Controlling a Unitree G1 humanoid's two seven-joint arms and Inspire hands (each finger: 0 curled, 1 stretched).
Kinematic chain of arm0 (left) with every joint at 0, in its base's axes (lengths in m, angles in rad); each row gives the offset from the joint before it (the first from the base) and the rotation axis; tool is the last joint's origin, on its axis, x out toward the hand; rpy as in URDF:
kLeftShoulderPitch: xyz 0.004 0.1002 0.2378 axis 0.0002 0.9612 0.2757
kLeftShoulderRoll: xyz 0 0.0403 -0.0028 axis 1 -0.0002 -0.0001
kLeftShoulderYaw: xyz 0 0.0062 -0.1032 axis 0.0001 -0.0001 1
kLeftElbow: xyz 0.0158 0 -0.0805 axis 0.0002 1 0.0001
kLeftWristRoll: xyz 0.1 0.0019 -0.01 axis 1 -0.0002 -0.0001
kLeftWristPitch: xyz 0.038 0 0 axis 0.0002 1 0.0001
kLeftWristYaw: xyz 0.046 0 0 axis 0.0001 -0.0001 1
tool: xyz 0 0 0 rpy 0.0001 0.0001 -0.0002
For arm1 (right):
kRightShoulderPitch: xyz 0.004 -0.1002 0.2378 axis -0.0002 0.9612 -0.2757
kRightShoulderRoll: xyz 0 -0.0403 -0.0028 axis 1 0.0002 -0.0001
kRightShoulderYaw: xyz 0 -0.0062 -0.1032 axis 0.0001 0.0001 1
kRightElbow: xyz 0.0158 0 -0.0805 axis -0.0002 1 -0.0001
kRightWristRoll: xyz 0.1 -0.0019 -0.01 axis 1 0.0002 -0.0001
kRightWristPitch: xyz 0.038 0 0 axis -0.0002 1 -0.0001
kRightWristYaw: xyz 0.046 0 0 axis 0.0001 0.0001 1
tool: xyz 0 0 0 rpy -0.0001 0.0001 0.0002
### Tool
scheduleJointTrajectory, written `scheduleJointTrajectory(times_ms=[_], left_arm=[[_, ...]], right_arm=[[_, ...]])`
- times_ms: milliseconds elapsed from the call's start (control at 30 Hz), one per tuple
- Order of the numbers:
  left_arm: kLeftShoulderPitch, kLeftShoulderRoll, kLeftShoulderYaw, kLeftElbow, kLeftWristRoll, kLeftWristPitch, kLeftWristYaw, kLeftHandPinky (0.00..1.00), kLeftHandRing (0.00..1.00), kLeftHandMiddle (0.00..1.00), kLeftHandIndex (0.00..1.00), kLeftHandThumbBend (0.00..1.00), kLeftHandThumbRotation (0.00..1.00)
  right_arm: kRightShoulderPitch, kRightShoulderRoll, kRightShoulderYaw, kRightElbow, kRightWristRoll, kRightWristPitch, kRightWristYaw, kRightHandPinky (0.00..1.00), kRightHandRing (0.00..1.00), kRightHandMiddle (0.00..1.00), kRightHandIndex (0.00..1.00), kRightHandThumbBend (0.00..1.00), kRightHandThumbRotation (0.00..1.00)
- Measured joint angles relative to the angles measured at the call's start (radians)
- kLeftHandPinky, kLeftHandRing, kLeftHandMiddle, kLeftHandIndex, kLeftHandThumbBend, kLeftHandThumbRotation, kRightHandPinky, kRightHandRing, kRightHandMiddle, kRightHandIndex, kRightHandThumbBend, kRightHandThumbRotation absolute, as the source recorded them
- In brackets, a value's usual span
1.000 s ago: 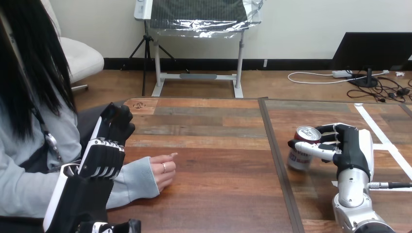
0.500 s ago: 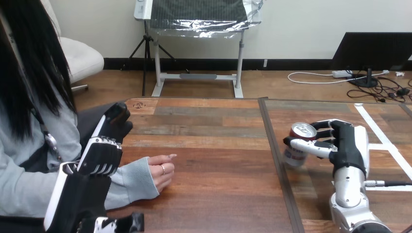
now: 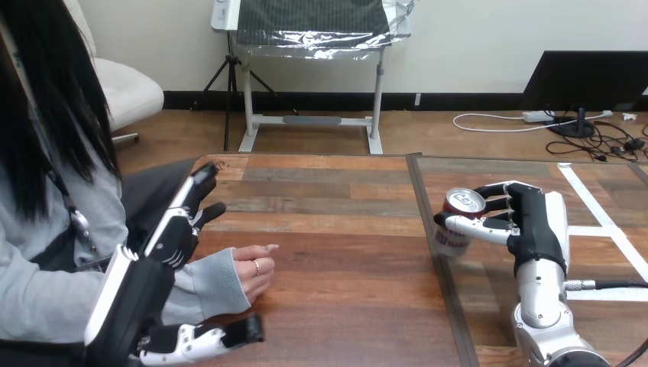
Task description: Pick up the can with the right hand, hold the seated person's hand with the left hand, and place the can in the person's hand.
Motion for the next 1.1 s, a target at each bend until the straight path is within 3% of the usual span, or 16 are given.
scheduleJointTrajectory(times_ms=[400,800,1100], left_arm=[[0.012,0.098,0.046,-0.045,0.166,0.051,0.152,0.85,0.95,0.97,0.95,1.00,0.39],[-0.001,0.230,0.055,-0.045,0.218,0.115,0.220,0.90,0.97,0.97,0.95,1.00,0.38],[-0.024,0.293,0.052,-0.034,0.249,0.146,0.256,0.89,0.96,0.95,0.95,1.00,0.37]], right_arm=[[0.000,0.000,-0.005,0.000,0.012,-0.048,0.027,0.33,0.39,0.46,0.49,0.84,0.00],[0.000,0.005,-0.011,0.000,0.041,-0.097,0.069,0.33,0.38,0.45,0.49,0.84,0.00],[0.000,0.012,-0.014,-0.005,0.059,-0.129,0.090,0.33,0.38,0.44,0.48,0.83,0.00]])
